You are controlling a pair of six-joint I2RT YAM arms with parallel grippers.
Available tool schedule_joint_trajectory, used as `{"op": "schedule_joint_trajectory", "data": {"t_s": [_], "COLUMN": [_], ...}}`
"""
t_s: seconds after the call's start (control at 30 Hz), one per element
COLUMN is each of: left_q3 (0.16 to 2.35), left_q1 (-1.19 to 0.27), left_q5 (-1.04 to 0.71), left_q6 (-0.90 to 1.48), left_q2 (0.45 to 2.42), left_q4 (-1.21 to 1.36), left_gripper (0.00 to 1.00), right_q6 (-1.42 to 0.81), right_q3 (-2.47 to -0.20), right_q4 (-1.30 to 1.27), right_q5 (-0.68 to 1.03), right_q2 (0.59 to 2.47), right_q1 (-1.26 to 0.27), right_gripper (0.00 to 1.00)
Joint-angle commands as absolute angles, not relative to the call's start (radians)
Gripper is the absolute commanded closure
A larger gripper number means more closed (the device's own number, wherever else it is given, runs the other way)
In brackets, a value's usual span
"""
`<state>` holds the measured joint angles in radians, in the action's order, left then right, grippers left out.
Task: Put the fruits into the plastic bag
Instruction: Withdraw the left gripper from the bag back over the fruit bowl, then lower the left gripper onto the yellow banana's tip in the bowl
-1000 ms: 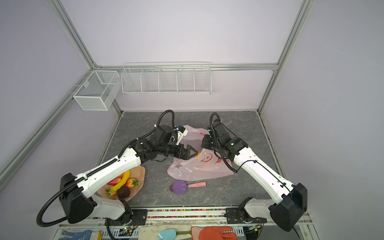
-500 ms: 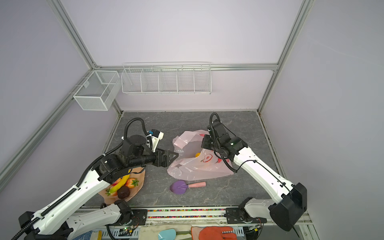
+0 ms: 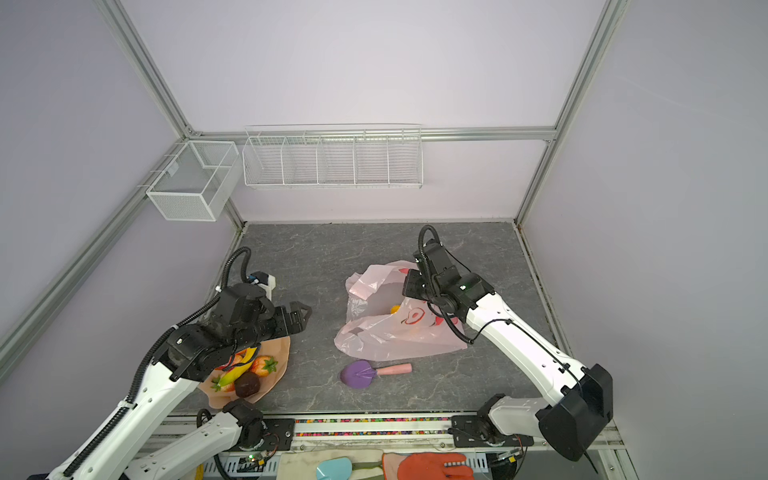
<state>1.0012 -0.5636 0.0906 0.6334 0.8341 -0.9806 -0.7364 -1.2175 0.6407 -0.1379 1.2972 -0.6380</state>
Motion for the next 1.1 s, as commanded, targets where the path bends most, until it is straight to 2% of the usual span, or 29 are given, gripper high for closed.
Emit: {"op": "schedule_joint_trajectory", "data": {"t_s": [0.0, 0.17, 0.33, 0.83, 1.07], "left_q3": [0.989, 0.981, 0.948, 0.895, 0.871], "left_q1": [-0.494, -0.381, -0.3, -0.218, -0.147], "left_q5": [0.171, 0.249, 0.259, 0.335, 0.286], "left_q6": [0.694, 0.697, 0.663, 0.737, 0.705], "left_q2": [0.837, 0.887, 0.95, 1.245, 1.298], "left_q4": [-1.126, -1.216, -1.202, -1.103, -1.04], "left_gripper": [0.0, 0.05, 0.08, 0.11, 0.21], "right_q6": [-0.738, -0.737, -0.735, -0.731, -0.73], "right_q3": [-1.229, -1.226, -1.226, -1.23, -1.229], "right_q4": [0.668, 0.669, 0.671, 0.67, 0.674], "right_q5": [-0.151, -0.154, -0.156, -0.15, -0.155], "right_q2": [1.302, 1.299, 1.299, 1.298, 1.289], "right_q1": [-0.634, -0.633, -0.633, -0.63, -0.627], "right_gripper": [0.94, 0.94, 0.94, 0.94, 0.94]}}
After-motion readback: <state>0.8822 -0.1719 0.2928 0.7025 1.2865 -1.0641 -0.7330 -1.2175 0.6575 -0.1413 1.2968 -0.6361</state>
